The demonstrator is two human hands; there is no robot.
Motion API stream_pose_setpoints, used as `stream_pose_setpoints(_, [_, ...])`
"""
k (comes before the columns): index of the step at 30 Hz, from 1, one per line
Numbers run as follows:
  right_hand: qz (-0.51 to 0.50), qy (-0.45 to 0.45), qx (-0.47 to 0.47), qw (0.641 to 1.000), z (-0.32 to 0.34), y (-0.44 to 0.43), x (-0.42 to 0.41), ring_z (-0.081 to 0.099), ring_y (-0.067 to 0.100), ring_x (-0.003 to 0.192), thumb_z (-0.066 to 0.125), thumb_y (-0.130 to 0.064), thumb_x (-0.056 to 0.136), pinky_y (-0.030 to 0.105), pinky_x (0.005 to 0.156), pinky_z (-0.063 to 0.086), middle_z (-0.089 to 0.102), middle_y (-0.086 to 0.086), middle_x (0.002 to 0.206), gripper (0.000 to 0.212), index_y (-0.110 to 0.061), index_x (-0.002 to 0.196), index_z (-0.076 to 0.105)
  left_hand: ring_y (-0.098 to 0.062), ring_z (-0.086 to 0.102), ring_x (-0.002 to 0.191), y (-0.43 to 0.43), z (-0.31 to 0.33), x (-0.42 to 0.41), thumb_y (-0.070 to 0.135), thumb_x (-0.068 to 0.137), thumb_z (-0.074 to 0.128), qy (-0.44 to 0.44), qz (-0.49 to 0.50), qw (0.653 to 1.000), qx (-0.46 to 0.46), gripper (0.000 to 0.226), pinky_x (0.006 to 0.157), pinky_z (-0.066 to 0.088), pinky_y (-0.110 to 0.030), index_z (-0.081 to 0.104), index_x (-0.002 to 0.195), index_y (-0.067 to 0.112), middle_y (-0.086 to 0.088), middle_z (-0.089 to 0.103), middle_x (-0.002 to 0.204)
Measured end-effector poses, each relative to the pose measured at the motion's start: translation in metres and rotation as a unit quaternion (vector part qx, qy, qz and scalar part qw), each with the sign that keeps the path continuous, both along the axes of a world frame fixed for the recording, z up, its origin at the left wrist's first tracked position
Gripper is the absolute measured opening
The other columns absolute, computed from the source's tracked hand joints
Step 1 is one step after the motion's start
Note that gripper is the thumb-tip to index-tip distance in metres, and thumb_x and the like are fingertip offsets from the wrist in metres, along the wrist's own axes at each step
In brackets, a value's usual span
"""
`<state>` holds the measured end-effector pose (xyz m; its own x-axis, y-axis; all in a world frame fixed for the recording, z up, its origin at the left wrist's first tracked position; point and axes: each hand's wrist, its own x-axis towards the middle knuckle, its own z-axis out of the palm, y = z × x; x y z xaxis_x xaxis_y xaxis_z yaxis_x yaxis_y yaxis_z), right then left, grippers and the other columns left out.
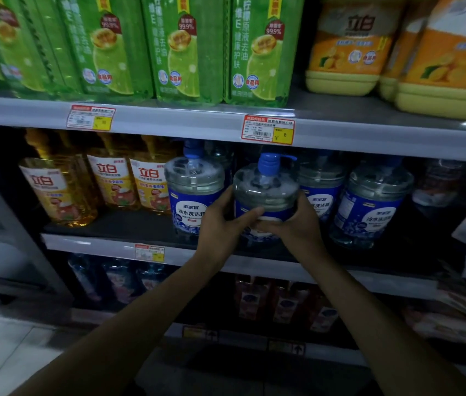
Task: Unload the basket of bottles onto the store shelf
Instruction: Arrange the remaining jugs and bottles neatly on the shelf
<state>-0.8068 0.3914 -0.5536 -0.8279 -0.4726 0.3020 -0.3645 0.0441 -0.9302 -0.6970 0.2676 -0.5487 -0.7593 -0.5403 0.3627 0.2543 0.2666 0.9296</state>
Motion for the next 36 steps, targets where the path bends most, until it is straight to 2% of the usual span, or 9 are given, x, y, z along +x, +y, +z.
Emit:
stream_pose_setpoints(4, [-0.014, -0.019, -0.009, 1.000, -0.008, -0.007, -0.008, 0.070, 0.010, 0.109, 0.098, -0.014, 0.063, 0.036, 0.087, 0.063, 0.071, -0.005, 0.123, 0.083, -0.019, 0.135, 0.058, -0.007, 0.068, 0.118, -0.001, -0.003, -0.010, 0.025, 0.096, 0.074, -0.014, 0.016, 1.000, -0.002, 0.051, 0.097, 0.059, -0.033, 0.056, 0.144, 0.022, 0.009, 0.071, 0.131])
stream_pose_setpoints(12, [-0.002, -0.052, 0.029, 0.998, -0.019, -0.005, -0.006, 0.068, 0.007, 0.112, 0.097, -0.014, 0.065, 0.033, 0.090, 0.060, 0.068, -0.008, 0.129, 0.088, -0.025, 0.140, 0.052, -0.009, 0.068, 0.118, -0.001, -0.015, -0.011, 0.017, 0.095, 0.074, -0.061, 0.058, 0.996, -0.002, 0.052, 0.097, 0.060, -0.037, 0.055, 0.144, 0.019, 0.005, 0.070, 0.133])
stream_pose_setpoints(16, [-0.028, -0.135, 0.086, 0.987, -0.027, 0.002, -0.001, 0.066, 0.020, 0.112, 0.087, -0.006, 0.075, 0.045, 0.099, 0.056, 0.068, 0.004, 0.128, 0.075, -0.021, 0.139, 0.051, -0.016, 0.067, 0.112, 0.008, -0.019, -0.002, 0.012, 0.096, 0.072, -0.107, 0.058, 0.988, 0.098, 0.044, 0.099, 0.057, -0.044, 0.056, 0.137, 0.018, 0.000, 0.069, 0.123])
stream_pose_setpoints(21, [-0.044, -0.241, 0.050, 0.968, -0.023, 0.004, 0.000, 0.064, 0.021, 0.105, 0.079, 0.002, 0.081, 0.043, 0.095, 0.057, 0.065, -0.005, 0.108, 0.056, -0.025, 0.124, 0.054, -0.007, 0.063, 0.103, 0.018, -0.018, 0.002, 0.018, 0.099, 0.069, -0.132, 0.039, 0.967, 0.216, 0.052, 0.094, 0.053, -0.043, 0.049, 0.147, 0.020, 0.007, 0.063, 0.120])
stream_pose_setpoints(25, [-0.047, -0.253, 0.033, 0.966, -0.022, -0.001, 0.002, 0.065, 0.023, 0.110, 0.075, 0.004, 0.079, 0.041, 0.094, 0.056, 0.069, 0.001, 0.117, 0.046, -0.018, 0.119, 0.064, -0.003, 0.060, 0.095, 0.021, -0.014, -0.005, 0.019, 0.100, 0.066, -0.125, 0.052, 0.952, 0.273, 0.051, 0.098, 0.050, -0.044, 0.047, 0.148, 0.018, 0.003, 0.061, 0.121])
stream_pose_setpoints(29, [-0.032, -0.263, 0.005, 0.964, -0.019, -0.010, 0.000, 0.064, 0.014, 0.100, 0.068, 0.013, 0.082, 0.032, 0.082, 0.054, 0.068, -0.006, 0.104, 0.046, -0.030, 0.098, 0.062, -0.016, 0.061, 0.104, 0.019, -0.009, -0.017, 0.015, 0.101, 0.064, -0.096, 0.057, 0.952, 0.284, 0.050, 0.099, 0.052, -0.038, 0.048, 0.148, 0.012, -0.004, 0.061, 0.128])
stream_pose_setpoints(31, [-0.021, -0.266, 0.007, 0.964, -0.019, -0.013, -0.004, 0.064, 0.013, 0.097, 0.065, 0.014, 0.082, 0.031, 0.080, 0.054, 0.068, -0.009, 0.102, 0.050, -0.032, 0.102, 0.062, -0.013, 0.063, 0.103, 0.018, -0.010, -0.023, 0.015, 0.100, 0.065, -0.081, 0.063, 0.953, 0.285, 0.048, 0.093, 0.054, -0.032, 0.051, 0.146, 0.012, -0.002, 0.062, 0.125])
stream_pose_setpoints(33, [-0.004, -0.267, 0.007, 0.964, -0.021, -0.016, -0.008, 0.065, 0.015, 0.104, 0.063, 0.014, 0.082, 0.032, 0.080, 0.054, 0.071, -0.009, 0.108, 0.057, -0.028, 0.121, 0.064, -0.018, 0.065, 0.113, 0.015, -0.014, -0.031, 0.017, 0.099, 0.067, -0.072, 0.065, 0.953, 0.288, 0.049, 0.100, 0.055, -0.038, 0.052, 0.146, 0.011, -0.005, 0.065, 0.132])
stream_pose_setpoints(36, [0.022, -0.279, -0.003, 0.960, -0.025, -0.019, -0.010, 0.063, 0.018, 0.116, 0.061, 0.011, 0.082, 0.040, 0.094, 0.056, 0.069, -0.007, 0.125, 0.073, -0.035, 0.138, 0.057, -0.021, 0.064, 0.123, 0.012, -0.017, -0.039, 0.021, 0.099, 0.066, -0.074, 0.047, 0.957, 0.277, 0.051, 0.102, 0.055, -0.038, 0.053, 0.148, 0.017, -0.003, 0.066, 0.136])
